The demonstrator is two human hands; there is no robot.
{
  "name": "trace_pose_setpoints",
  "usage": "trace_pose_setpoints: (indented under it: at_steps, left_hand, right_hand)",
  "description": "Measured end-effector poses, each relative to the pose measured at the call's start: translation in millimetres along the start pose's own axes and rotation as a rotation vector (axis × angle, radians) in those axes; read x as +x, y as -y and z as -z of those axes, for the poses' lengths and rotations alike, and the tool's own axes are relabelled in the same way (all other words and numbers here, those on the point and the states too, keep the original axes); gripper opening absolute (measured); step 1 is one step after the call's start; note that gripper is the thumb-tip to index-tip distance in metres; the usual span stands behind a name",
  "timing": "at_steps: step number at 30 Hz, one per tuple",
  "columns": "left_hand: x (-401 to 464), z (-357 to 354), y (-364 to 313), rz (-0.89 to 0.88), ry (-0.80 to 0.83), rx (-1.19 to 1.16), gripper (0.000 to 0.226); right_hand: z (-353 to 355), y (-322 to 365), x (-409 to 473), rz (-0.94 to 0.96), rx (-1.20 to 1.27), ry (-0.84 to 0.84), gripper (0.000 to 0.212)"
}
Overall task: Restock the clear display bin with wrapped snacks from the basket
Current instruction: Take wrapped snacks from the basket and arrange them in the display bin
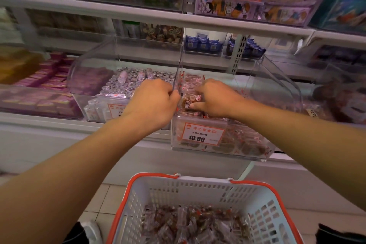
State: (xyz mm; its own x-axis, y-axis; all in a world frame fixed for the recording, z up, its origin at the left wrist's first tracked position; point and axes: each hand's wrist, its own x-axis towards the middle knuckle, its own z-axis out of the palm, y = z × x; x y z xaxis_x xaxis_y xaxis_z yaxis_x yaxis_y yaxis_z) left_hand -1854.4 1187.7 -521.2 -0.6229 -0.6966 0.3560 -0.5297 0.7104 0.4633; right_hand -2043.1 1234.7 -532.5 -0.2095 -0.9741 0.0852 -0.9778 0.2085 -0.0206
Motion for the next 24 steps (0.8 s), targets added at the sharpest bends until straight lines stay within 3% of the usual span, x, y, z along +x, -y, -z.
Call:
trace_pose_setpoints:
  at_steps: [2, 5, 6, 8, 10, 14, 24]
  left_hand:
    - [-0.4, -0.2, 0.5, 0.002, -0.003, -0.017, 0.042]
    - [-1.2, -1.3, 0.6, 0.014, -0.014, -0.032, 0.041]
    - [-1.5, -1.9, 0.4, 0.016, -0.017, -0.04, 0.042]
    - [-2.1, -3.4, -0.3, 0.022, -0.021, -0.061, 0.042]
    - [-2.9, -5.2, -1.5, 0.035, -0.021, -0.09, 0.042]
    - [-4.4, -9.8, -5.9, 0.053, -0.02, -0.15, 0.041]
    - [-5.1, -15.2, -12.4, 0.031, -0.065, -0.131, 0.041]
  right_hand:
    - [-3.8, 3.4, 1.4, -0.022, 0.041, 0.133, 0.035]
    - [-4.6, 10.3, 2.3, -0.064, 0.141, 0.275, 0.069]
    - [-3.4, 11.3, 3.6, -0.076, 0.182, 0.296, 0.064]
    - [-0.9, 12.2, 9.0, -0.096, 0.254, 0.293, 0.024]
    - [4.2, 13.9, 13.3, -0.11, 0.258, 0.301, 0.014]
    - [9.7, 17.4, 14.0, -0.101, 0.117, 0.405, 0.061]
    - [4.0, 10.8, 14.0, -0.16, 0.106, 0.367, 0.071]
